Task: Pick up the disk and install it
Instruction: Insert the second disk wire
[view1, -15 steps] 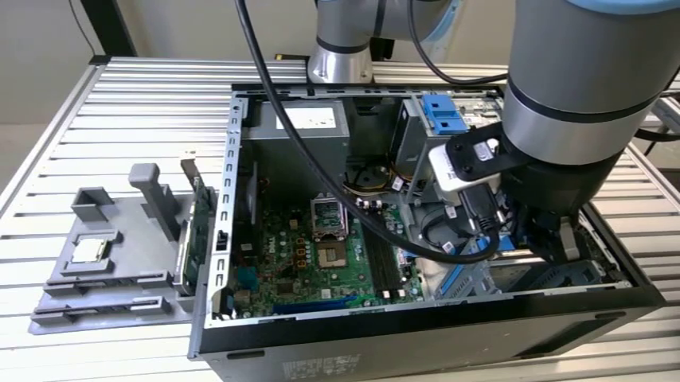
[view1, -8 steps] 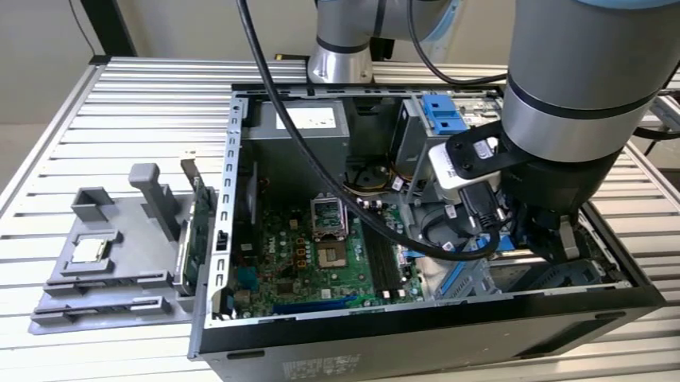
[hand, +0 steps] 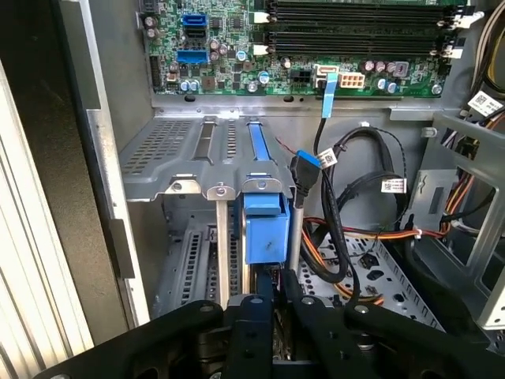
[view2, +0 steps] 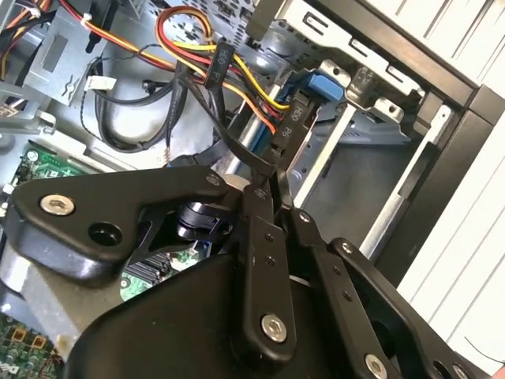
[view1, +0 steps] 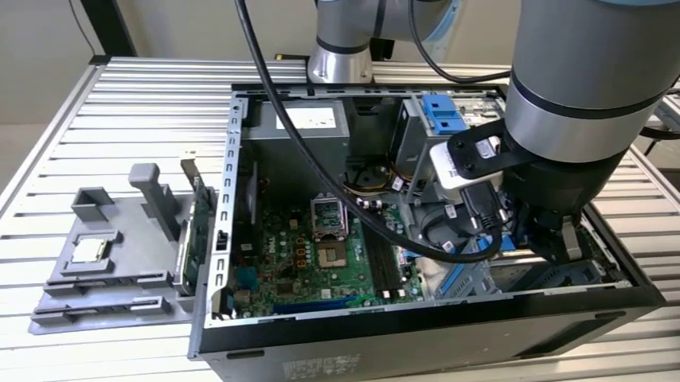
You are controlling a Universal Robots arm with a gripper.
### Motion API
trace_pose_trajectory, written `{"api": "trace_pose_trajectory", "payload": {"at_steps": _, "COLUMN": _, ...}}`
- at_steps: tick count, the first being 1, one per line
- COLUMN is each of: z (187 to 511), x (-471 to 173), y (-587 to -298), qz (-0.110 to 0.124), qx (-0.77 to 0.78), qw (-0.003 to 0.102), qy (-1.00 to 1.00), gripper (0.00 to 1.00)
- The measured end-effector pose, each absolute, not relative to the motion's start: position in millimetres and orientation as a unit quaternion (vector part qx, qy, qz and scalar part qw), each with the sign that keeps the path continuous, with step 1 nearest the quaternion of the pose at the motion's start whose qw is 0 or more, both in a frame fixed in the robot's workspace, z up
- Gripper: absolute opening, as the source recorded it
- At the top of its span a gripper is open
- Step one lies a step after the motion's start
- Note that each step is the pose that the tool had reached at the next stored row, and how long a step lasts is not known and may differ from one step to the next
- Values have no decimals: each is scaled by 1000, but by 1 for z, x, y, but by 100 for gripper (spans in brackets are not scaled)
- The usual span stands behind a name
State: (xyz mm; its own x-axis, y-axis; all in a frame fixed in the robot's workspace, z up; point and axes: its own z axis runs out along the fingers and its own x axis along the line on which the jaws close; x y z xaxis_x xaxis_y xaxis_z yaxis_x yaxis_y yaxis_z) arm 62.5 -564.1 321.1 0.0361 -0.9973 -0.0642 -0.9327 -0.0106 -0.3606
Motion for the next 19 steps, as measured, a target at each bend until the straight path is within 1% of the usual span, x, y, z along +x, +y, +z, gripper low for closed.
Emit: {"api": "trace_pose_trajectory", "payload": {"at_steps": 19, "z": 321, "x": 62, "y": -564, "qz": -105, "qx": -703, "qw": 154, "qy": 686, "gripper": 0}}
